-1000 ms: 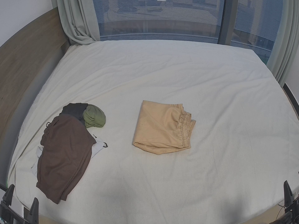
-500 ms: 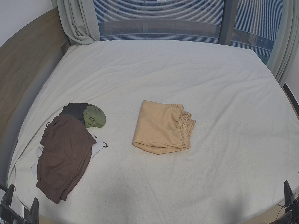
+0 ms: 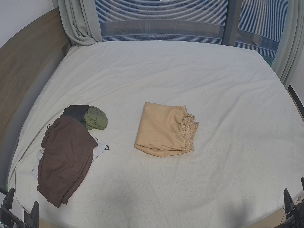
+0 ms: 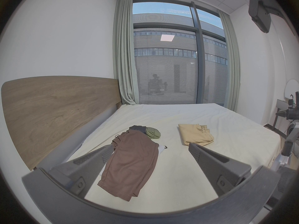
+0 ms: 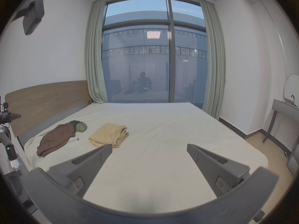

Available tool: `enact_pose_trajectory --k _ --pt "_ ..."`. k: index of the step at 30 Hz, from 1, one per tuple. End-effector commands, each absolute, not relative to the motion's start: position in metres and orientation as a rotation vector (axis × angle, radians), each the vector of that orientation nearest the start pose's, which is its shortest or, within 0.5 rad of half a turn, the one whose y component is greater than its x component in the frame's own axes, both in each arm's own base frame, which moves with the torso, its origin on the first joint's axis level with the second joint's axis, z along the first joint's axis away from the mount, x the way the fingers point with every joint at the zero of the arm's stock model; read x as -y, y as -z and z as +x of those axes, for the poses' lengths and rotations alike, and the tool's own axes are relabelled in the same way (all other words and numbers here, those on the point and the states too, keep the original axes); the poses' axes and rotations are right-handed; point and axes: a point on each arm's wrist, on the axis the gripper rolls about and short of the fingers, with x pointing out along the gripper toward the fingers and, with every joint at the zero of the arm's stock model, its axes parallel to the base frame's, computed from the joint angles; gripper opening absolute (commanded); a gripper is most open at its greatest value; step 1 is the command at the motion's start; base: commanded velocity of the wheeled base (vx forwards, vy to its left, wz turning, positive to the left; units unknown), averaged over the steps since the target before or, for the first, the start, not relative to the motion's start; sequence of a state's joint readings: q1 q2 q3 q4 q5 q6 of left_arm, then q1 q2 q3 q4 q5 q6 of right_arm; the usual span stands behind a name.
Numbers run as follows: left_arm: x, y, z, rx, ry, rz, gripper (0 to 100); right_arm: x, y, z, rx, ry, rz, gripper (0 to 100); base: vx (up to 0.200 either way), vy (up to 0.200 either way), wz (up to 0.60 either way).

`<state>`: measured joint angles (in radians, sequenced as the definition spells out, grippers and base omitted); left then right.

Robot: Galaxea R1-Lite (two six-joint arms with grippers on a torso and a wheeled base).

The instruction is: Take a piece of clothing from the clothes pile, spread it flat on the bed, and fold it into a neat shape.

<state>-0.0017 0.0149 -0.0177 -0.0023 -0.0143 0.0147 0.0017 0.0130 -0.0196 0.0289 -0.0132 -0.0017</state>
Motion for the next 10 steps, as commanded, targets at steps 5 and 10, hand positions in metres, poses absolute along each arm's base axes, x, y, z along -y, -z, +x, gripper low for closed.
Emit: enact_pose_trajectory --k 5,10 --pt "0.0 -0.0758 -0.0228 0.003 0.008 -0.003 100 0.0004 -0.076 -0.0222 -0.005 0.014 0.001 100 0.0 0.0 0.0" --pt "0.0 -0.0758 -0.0228 0.003 0.008 -0.003 100 0.0004 -0.076 -0.0222 -0.005 0.012 0.001 100 0.0 0.0 0.0"
